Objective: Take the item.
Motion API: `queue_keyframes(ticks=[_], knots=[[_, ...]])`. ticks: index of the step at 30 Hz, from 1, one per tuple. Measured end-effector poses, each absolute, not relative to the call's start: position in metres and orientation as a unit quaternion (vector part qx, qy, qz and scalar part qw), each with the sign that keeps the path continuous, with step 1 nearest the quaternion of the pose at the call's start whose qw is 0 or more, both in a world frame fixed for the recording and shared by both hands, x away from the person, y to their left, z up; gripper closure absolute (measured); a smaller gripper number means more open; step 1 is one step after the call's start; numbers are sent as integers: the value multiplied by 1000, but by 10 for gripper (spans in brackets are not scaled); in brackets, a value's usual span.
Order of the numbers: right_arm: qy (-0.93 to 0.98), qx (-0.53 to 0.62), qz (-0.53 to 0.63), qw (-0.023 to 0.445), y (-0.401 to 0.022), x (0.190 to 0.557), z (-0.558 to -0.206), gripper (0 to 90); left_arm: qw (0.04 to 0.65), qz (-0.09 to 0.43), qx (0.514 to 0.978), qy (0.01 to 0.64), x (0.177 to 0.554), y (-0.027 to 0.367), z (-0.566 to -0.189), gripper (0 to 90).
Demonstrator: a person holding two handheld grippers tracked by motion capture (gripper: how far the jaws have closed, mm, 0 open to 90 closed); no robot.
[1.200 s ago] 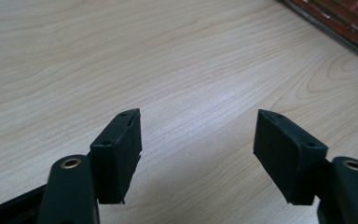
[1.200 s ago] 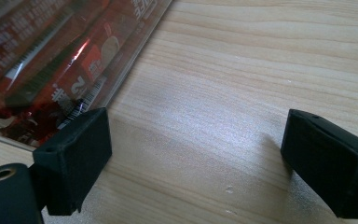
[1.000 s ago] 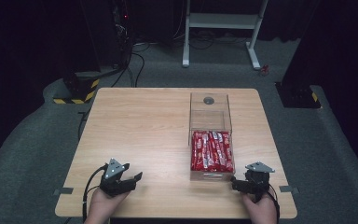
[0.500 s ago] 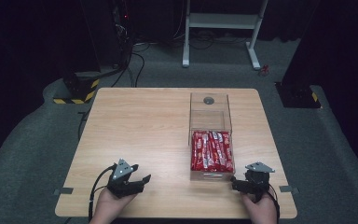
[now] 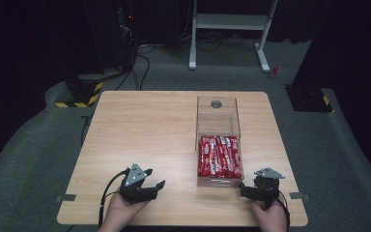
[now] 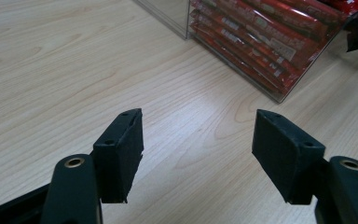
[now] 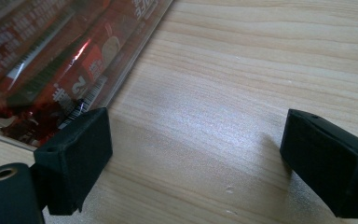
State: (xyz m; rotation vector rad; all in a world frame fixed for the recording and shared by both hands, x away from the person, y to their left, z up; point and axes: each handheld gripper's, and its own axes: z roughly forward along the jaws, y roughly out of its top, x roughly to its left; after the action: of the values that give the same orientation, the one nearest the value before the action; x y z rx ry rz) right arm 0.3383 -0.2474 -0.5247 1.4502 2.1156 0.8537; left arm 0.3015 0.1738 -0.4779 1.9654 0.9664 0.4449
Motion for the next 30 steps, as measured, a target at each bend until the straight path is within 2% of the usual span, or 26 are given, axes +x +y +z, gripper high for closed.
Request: queue_keyframes(ticks=[30], knots=[[764, 523, 309, 217, -247, 338, -525, 95, 470, 162, 791, 358, 308, 138, -460, 339]])
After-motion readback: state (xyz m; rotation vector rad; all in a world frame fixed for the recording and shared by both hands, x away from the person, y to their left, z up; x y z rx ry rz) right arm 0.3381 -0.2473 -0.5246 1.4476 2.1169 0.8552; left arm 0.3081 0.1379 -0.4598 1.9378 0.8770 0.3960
